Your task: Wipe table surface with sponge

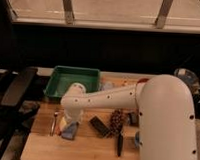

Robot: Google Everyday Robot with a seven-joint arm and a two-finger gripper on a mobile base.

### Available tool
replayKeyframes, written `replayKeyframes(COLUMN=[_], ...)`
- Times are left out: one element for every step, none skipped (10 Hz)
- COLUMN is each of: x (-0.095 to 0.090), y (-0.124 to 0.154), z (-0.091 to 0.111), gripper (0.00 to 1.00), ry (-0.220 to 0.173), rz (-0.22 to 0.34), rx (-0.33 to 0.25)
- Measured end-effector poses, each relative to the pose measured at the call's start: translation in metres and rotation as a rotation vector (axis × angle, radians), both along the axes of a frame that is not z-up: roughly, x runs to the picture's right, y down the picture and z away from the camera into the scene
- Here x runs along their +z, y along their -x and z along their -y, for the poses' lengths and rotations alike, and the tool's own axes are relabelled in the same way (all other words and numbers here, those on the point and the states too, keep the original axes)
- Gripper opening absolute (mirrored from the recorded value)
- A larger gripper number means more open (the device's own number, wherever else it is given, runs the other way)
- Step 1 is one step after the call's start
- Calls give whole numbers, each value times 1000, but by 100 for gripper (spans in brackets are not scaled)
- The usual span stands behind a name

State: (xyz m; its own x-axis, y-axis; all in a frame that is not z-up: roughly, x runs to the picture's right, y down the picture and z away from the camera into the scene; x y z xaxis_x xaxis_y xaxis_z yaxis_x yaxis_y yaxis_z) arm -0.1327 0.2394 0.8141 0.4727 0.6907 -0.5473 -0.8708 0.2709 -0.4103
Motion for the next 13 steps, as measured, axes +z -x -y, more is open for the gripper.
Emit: replayKeyframes(x=[-1, -2, -2, -2, -2, -4, -8, -10, -12, -15, -16, -15, -10], y=[0, 1, -1, -2, -3, -8, -24, -37, -54, -70, -79, -81, -80], z=[1, 1, 1, 2, 0, -2, -6, -8, -10, -11, -11, -9, -2], gripper=[6, 1, 0, 0, 0, 0, 0, 0, 0, 0, 0, 0, 0], ry=[0, 0, 0, -1, 0, 3, 8, 11, 12, 13, 14, 16, 9], rz=[1, 1, -1, -2, -4, -1, -8, -17, -26, -37, -44, -46, -46], rx=[1, 0, -2, -5, -6, 9, 38, 53, 72, 91, 102, 105, 90])
